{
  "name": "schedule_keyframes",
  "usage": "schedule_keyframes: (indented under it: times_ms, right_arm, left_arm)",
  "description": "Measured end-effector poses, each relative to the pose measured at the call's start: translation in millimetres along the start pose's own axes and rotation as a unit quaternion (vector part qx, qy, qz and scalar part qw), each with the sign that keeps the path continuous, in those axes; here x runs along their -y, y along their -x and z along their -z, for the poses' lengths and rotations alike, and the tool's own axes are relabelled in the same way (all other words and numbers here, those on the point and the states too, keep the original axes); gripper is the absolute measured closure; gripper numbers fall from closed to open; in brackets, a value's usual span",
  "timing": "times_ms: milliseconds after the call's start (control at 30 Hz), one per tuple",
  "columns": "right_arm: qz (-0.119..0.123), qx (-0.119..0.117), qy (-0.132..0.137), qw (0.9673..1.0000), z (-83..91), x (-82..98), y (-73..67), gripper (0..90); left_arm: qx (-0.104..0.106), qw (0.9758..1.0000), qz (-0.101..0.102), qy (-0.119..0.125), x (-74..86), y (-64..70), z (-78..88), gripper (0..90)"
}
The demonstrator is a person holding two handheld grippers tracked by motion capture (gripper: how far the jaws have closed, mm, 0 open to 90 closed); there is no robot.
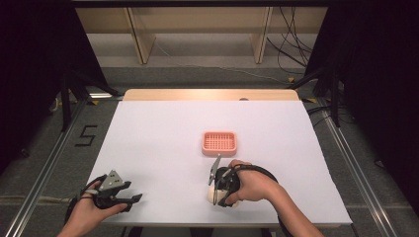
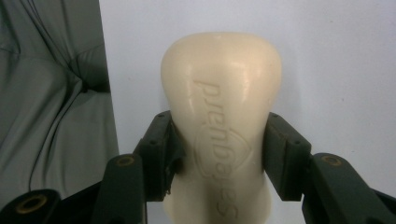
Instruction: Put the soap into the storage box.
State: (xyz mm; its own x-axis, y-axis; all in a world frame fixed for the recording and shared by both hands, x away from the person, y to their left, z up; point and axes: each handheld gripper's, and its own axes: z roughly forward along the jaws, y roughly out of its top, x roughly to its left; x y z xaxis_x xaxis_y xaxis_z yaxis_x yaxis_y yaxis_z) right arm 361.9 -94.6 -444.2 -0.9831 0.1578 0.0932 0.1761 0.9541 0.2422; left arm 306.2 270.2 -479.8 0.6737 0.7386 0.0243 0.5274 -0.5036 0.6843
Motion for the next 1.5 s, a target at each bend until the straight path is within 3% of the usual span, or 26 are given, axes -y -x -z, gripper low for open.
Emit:
schedule_keyframes:
  times_ms: [33, 67, 167, 300, 333, 367, 400, 433, 533, 600, 700, 733, 800, 867, 933, 1033, 1067, 1100, 1167, 1200, 1233, 1300, 1400, 1433, 1467, 1500]
  right_arm:
    - [-0.011, 0.002, 0.004, 0.9999, 1.4, 1.4, -0.9, 50.4]
    - [0.0, -0.001, 0.008, 1.0, 1.4, 1.7, 0.3, 50.4]
    - [-0.012, -0.004, 0.014, 0.9998, 3.6, 4.6, -0.1, 50.4]
    - [-0.028, 0.009, 0.021, 0.9994, 6.1, 8.1, -0.4, 50.4]
    - [-0.011, 0.006, 0.026, 0.9996, 5.8, 8.1, 2.0, 50.4]
    - [-0.009, 0.004, 0.03, 0.9995, 6.6, 8.8, 2.6, 50.4]
    - [-0.027, 0.01, 0.032, 0.9991, 7.2, 9.5, 1.0, 50.4]
    - [-0.029, 0.014, 0.029, 0.9991, 8.0, 9.9, 1.2, 50.4]
    - [-0.016, 0.015, 0.041, 0.9989, 9.0, 10.2, 2.9, 50.4]
    - [-0.036, 0.019, 0.038, 0.9985, 11.1, 10.8, 1.0, 50.4]
    - [-0.031, 0.019, 0.041, 0.9985, 13.1, 11.0, 2.7, 50.4]
    - [-0.021, 0.023, 0.048, 0.9984, 13.2, 10.7, 3.5, 50.4]
    - [-0.031, 0.021, 0.052, 0.998, 15.4, 11.2, 2.6, 50.4]
    - [-0.038, 0.025, 0.05, 0.9977, 16.7, 11.3, 2.4, 50.4]
    - [-0.016, 0.023, 0.059, 0.9979, 16.9, 11.3, 5.5, 50.4]
    - [-0.041, 0.028, 0.054, 0.9973, 19.1, 12.3, 3.8, 50.4]
    - [-0.022, 0.028, 0.061, 0.9975, 18.5, 12.3, 6.3, 50.4]
    - [-0.019, 0.027, 0.065, 0.9974, 18.5, 12.6, 7.0, 50.4]
    - [-0.041, 0.029, 0.06, 0.9969, 20.2, 13.4, 5.2, 50.4]
    - [-0.041, 0.029, 0.06, 0.9969, 20.2, 13.4, 5.2, 50.4]
    - [-0.045, 0.031, 0.063, 0.9965, 20.6, 14.3, 6.4, 50.4]
    - [-0.046, 0.032, 0.063, 0.9964, 21.1, 14.7, 6.7, 50.4]
    - [-0.023, 0.032, 0.072, 0.9966, 20.8, 15.3, 9.6, 50.4]
    - [-0.041, 0.032, 0.066, 0.9964, 21.7, 15.9, 8.3, 50.4]
    - [-0.043, 0.036, 0.064, 0.9963, 22.4, 16.1, 8.0, 50.4]
    - [-0.032, 0.037, 0.075, 0.996, 21.4, 16.1, 9.0, 50.4]
  left_arm:
    - [0.0, 1.0, 0.001, 0.001, 0.0, 0.1, -0.1, 36.9]
    - [-0.001, 1.0, 0.0, 0.001, 0.0, 0.1, 0.0, 36.9]
    - [-0.002, 1.0, 0.0, -0.001, 0.0, -0.3, 0.1, 36.8]
    - [-0.001, 1.0, 0.0, -0.005, -0.2, -0.7, 0.0, 36.9]
    - [-0.002, 1.0, 0.0, 0.0, 0.0, -0.2, -0.1, 36.8]
    - [-0.002, 1.0, 0.0, 0.0, 0.1, -0.2, -0.1, 36.8]
    - [-0.002, 1.0, 0.0, -0.001, 0.1, -0.3, -0.1, 36.8]
    - [-0.002, 1.0, 0.0, 0.0, 0.1, -0.2, -0.2, 36.8]
    - [-0.002, 1.0, 0.0, -0.005, -0.1, -0.7, 0.0, 36.8]
    - [0.0, 1.0, 0.0, -0.003, 0.1, -0.6, 0.0, 36.9]
    - [0.002, 0.9997, -0.017, -0.018, -0.3, -3.0, 2.2, 36.8]
    - [0.003, 0.9998, -0.009, -0.016, 0.2, -2.2, 1.5, 36.8]
    - [0.0, 0.9999, 0.009, -0.004, 0.4, -0.2, -0.8, 36.8]
    - [-0.001, 1.0, 0.009, -0.001, 0.7, 0.0, -1.0, 36.8]
    - [0.001, 0.9999, 0.01, 0.0, 0.7, 0.2, -0.8, 36.8]
    - [0.001, 1.0, 0.01, 0.0, 0.7, 0.1, -0.7, 36.8]
    - [-0.003, 0.9999, 0.012, 0.002, 0.7, 0.3, -1.0, 36.8]
    - [-0.003, 0.9999, 0.013, 0.004, 0.5, 0.2, -0.7, 36.9]
    - [-0.003, 1.0, -0.005, -0.003, -0.3, -2.3, 1.6, 36.9]
    - [-0.003, 1.0, -0.005, -0.003, -0.3, -2.3, 1.6, 36.9]
    - [-0.003, 0.9996, -0.02, -0.02, -0.9, -4.6, 3.7, 36.9]
    - [-0.013, 0.9999, 0.006, 0.003, 0.2, -1.2, -0.6, 36.9]
    - [-0.011, 0.9999, 0.007, 0.004, 0.1, -1.2, -0.3, 36.9]
    - [-0.009, 0.9999, 0.006, 0.003, 0.1, -1.6, 0.0, 36.9]
    - [-0.004, 1.0, 0.005, 0.003, 0.3, -1.9, 0.1, 36.9]
    - [-0.003, 0.9998, -0.013, -0.015, -0.3, -4.4, 2.6, 36.9]
